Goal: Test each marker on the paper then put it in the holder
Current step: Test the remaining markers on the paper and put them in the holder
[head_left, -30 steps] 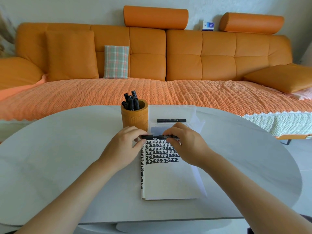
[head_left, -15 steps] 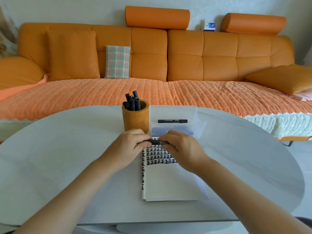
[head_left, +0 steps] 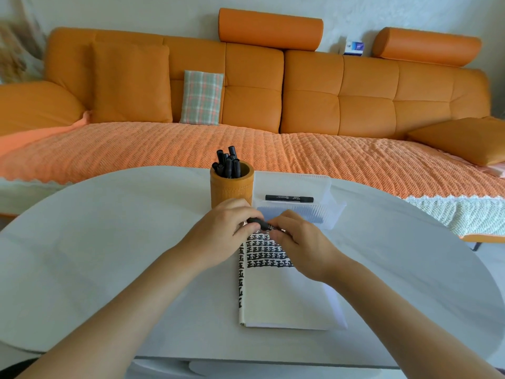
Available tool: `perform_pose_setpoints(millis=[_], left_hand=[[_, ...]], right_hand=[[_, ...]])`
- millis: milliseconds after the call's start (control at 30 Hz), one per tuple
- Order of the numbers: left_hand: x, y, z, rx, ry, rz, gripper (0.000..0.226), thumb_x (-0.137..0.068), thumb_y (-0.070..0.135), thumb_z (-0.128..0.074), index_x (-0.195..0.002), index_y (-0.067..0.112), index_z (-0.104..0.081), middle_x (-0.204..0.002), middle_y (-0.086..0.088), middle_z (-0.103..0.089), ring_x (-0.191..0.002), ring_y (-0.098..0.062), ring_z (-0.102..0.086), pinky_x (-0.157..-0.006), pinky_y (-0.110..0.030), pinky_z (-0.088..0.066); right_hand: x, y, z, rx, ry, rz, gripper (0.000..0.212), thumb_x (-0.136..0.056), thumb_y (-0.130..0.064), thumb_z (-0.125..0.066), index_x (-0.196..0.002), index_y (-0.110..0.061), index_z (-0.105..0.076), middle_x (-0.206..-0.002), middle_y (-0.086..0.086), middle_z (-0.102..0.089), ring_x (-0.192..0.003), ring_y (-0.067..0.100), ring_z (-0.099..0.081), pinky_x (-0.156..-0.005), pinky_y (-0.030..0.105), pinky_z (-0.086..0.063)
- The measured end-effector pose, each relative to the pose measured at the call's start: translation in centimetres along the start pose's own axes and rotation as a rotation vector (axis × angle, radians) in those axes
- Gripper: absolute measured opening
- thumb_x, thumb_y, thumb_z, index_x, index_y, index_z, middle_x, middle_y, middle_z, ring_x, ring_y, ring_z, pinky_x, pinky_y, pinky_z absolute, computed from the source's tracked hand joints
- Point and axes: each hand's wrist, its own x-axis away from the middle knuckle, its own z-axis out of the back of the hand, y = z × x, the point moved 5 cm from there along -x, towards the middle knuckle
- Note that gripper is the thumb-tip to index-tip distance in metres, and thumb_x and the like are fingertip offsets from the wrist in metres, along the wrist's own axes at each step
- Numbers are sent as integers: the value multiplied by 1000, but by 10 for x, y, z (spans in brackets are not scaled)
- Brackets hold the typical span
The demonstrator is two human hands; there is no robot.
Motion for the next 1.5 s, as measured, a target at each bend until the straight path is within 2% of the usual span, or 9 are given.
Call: perform_pose_setpoints(millis=[167,367,533,800,933,1167,1333,1400,1500], left_hand=[[-8,-16,15,-20,168,58,26,-94,22,-59,-120,18,-62,-108,9,-53,-101,-3,-47,-85,-11,-36],[-16,-51,43,-50,437,220,35,-90,17,-63,-124,13,-55,-115,1,-52,-107,-14,-45,-91,-29,-42],[-23,-76,39,24,349,368,61,-87,30,-67,-139,18,-38,-134,1,-41,-125,-17,-36,-104,-33,-35],[-62,-97,31,341,91,559,89,-81,46,-72,-148,34,-16,-153,1,-28,-140,-19,-29,-111,-39,-28],[-71,-99,22,424,52,552,85,-83,35,-72,-147,39,-16,-147,-1,-39,-127,-19,-46,-105,-36,-38],[-80,-97,25,376,87,475,79,-83,31,-71,-145,40,-22,-125,10,-46,-115,-16,-51,-94,-28,-42],[-87,-91,33,257,81,385,82,-80,39,-76,-145,39,-27,-135,10,-42,-119,-6,-41,-92,-21,-31],[-92,-84,35,173,68,314,79,-80,42,-75,-145,39,-29,-143,10,-40,-127,-8,-39,-97,-26,-33],[-99,-78,31,58,35,223,69,-84,46,-68,-145,37,-36,-147,13,-37,-134,-7,-34,-106,-28,-30]], right_hand=[[-16,-3,10,-60,138,-46,17,-99,-18,-52,-108,-25,-65,-95,-7,-51,-83,2,-52,-70,11,-36],[-55,-16,41,-367,379,-106,13,-98,-15,-55,-104,-23,-63,-86,-5,-61,-67,2,-56,-61,16,-42],[-105,-28,64,-483,505,-67,17,-98,-14,-58,-112,-17,-67,-99,-3,-71,-93,11,-69,-82,19,-53],[-154,-20,43,-157,263,-174,8,-92,-20,-66,-98,-20,-71,-87,-8,-69,-86,13,-65,-73,25,-52],[-163,-15,37,-6,130,-235,26,-92,-29,-66,-113,-16,-71,-104,-2,-69,-90,19,-65,-66,27,-52],[-174,-10,25,69,-103,-319,20,-92,-21,-63,-104,-11,-75,-80,6,-62,-60,15,-46,-48,23,-36],[-165,-5,41,-38,-14,-192,20,-92,-13,-59,-107,-25,-66,-86,-4,-63,-71,15,-55,-58,23,-43],[-162,13,47,82,18,-237,26,-93,-8,-50,-96,-28,-67,-96,-4,-65,-80,16,-60,-63,24,-48],[-154,43,41,461,-164,-304,36,-94,-7,-47,-105,-30,-72,-118,-5,-67,-108,18,-62,-91,32,-53]])
